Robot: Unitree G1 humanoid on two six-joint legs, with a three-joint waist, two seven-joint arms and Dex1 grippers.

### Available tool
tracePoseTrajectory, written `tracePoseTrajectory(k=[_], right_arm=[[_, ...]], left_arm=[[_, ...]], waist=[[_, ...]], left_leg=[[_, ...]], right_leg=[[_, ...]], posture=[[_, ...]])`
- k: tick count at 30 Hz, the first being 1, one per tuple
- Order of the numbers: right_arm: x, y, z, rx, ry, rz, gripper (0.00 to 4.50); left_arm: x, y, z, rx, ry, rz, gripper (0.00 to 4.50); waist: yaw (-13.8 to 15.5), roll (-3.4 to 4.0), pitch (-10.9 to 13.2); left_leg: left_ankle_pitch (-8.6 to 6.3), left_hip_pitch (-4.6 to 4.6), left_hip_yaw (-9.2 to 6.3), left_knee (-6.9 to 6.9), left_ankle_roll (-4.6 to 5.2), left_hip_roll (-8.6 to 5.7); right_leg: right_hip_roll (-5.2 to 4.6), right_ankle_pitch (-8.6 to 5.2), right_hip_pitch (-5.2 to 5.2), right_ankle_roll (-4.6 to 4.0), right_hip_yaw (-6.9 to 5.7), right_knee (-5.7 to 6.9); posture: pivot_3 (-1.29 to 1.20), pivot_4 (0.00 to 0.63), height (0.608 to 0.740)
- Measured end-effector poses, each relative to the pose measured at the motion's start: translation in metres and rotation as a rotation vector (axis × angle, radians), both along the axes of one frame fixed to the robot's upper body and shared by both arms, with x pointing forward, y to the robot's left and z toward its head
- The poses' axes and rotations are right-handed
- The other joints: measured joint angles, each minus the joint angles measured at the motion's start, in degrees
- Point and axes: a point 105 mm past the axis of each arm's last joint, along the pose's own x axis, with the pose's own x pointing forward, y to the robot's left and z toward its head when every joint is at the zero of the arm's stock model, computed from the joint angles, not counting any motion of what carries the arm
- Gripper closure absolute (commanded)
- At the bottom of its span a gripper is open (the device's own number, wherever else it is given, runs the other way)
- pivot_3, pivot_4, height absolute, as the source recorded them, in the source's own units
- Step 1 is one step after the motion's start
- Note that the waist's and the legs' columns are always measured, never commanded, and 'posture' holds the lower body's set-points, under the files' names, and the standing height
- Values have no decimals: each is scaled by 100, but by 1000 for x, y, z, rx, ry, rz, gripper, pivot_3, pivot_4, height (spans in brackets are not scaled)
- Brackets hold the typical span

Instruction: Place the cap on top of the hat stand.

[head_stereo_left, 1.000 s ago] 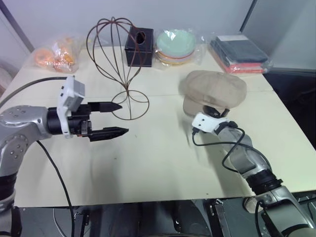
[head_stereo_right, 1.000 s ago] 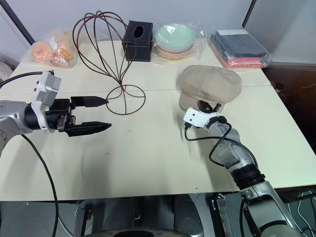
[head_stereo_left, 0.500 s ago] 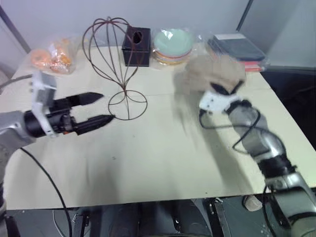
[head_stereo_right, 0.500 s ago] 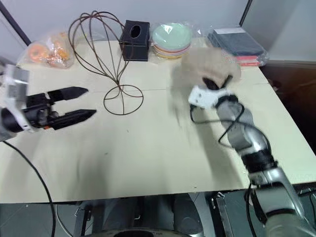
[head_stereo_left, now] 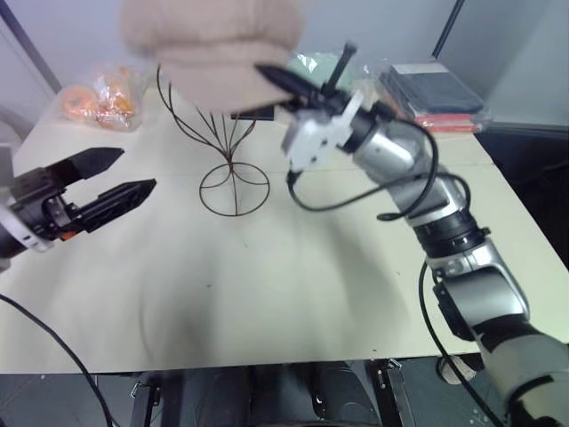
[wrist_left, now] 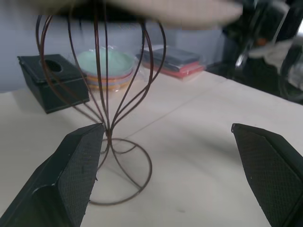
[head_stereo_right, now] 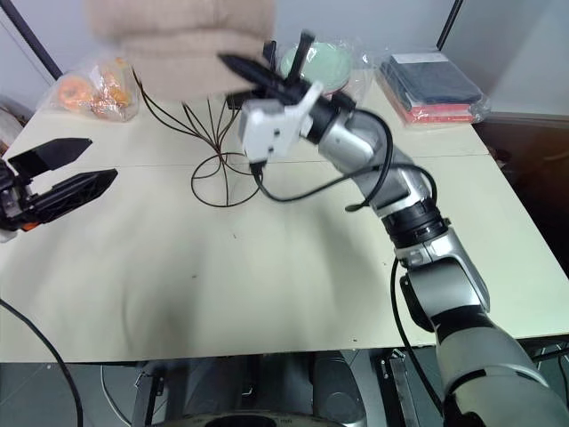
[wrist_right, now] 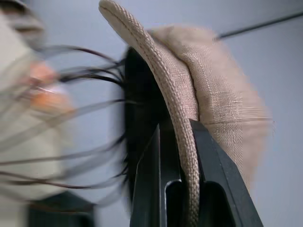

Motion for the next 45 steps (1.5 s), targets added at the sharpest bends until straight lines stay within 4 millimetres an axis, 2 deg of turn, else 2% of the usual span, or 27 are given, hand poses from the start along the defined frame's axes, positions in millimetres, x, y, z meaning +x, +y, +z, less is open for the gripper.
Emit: tracePoseTrajectory(k=[1, 3, 9, 13, 14, 15, 16, 18, 21, 24, 29, 31, 33, 34, 38, 42, 45], right_arm=[[-1, 2, -13, -35, 26, 14, 4457], [-2, 4, -22, -60, 48, 21, 4457], [-3, 11, -21, -58, 39, 23, 4457], [-2, 15, -22, -51, 48, 19, 3029], [-2, 17, -22, -45, 54, 19, 2393], [-3, 18, -22, -44, 54, 17, 2027], [-4, 18, -21, -46, 47, 13, 1414], [-6, 19, -21, -50, 35, 10, 458], [-6, 9, -36, -87, 70, -21, 458], [-6, -17, -55, -128, 130, -69, 458], [-25, -62, -55, -178, 153, -69, 458], [-34, -86, -64, -217, 281, -72, 458], [-36, -102, -64, -186, 418, -79, 458], [-36, -112, -60, -155, 541, -88, 218], [-42, -148, -35, -22, 918, -95, 218], [-65, -151, -9, 126, 1244, 96, 218], [-82, -149, 17, 169, 1355, 223, 218]], left_arm=[[-1, 1, -1, -2, 6, 3, 0], [-1, 1, -1, -1, 8, 6, 0], [-1, 1, 3, 12, 4, 8, 0], [1, -3, -1, 38, 16, -7, 0], [1, -4, -2, 48, 19, -12, 0], [2, -5, -2, 58, 21, -19, 0], [2, -7, -3, 69, 22, -26, 0], [2, -9, -4, 93, 23, -40, 0], [-2, -23, -3, 169, 7, -97, 0], [-5, -40, -4, 270, -21, -161, 0], [-7, -62, -7, 469, -116, -214, 0], [-1, -72, -6, 597, -213, -204, 0], [6, -77, -6, 663, -282, -179, 0], [11, -81, -5, 706, -346, -157, 0], [23, -92, -17, 863, -509, -114, 0], [40, -102, -23, 940, -640, -35, 0], [49, -113, -23, 962, -733, 18, 0]], waist=[[-4, 1, 1], [-11, 2, 1], [-15, 2, 1], [-15, 2, 1], [-14, 2, 1], [-11, 2, 2], [-7, 2, 2], [-6, 2, 1], [10, 2, 1], [28, 2, 2], [5, 3, 4], [45, 3, 4], [21, 7, 6], [13, 13, 10], [7, 15, 11], [15, 16, 12], [25, 13, 11]], left_leg=[[0, 0, 0, 0, 0, 0], [0, 0, 0, 0, 0, 2], [0, 2, 0, -5, -1, 3], [0, 2, 2, -5, -1, 2], [0, 2, 2, -5, -1, 2], [0, 2, 2, -5, -1, 2], [0, 1, 2, -5, -1, 2], [0, 1, 2, -4, -1, 2], [0, 1, 2, -4, -1, 1], [0, 0, 2, -3, -1, -2], [0, 1, 5, -5, 0, -3], [0, 3, 1, -4, 1, -3], [0, 5, 7, -2, 1, -2], [0, 5, 8, 0, 1, 0], [-1, 6, 7, -3, 4, 8], [-3, 3, 7, -1, 7, 14], [-4, 1, 8, 1, 8, 11]], right_leg=[[0, 0, -1, 0, 0, 1], [3, 0, -4, 0, 0, 4], [11, 0, -7, 0, 0, 4], [12, 0, -6, -1, 0, 4], [12, 0, -7, -1, 0, 4], [12, 0, -7, 0, 0, 4], [12, 0, -7, -1, -1, 4], [12, 0, -6, -1, -1, 3], [7, -1, -1, -2, -3, 1], [6, -3, 3, -5, -3, -5], [14, -2, 3, -3, -3, -7], [18, -2, 14, -2, -3, -13], [18, -2, 15, -2, 0, -14], [18, -2, 15, -3, 1, -14], [24, -2, 15, -3, 1, -14], [28, -1, 14, -2, 1, -17], [26, -1, 15, -2, 1, -22]], posture=[[0, 150, 740], [0, 150, 740], [0, 150, 740], [0, 150, 740], [0, 150, 740], [0, 150, 740], [0, 150, 740], [0, 150, 740], [0, 150, 740], [0, 150, 740], [0, 150, 740], [0, 150, 740], [0, 150, 740], [0, 150, 740], [0, 150, 740], [0, 150, 740], [0, 150, 740]])
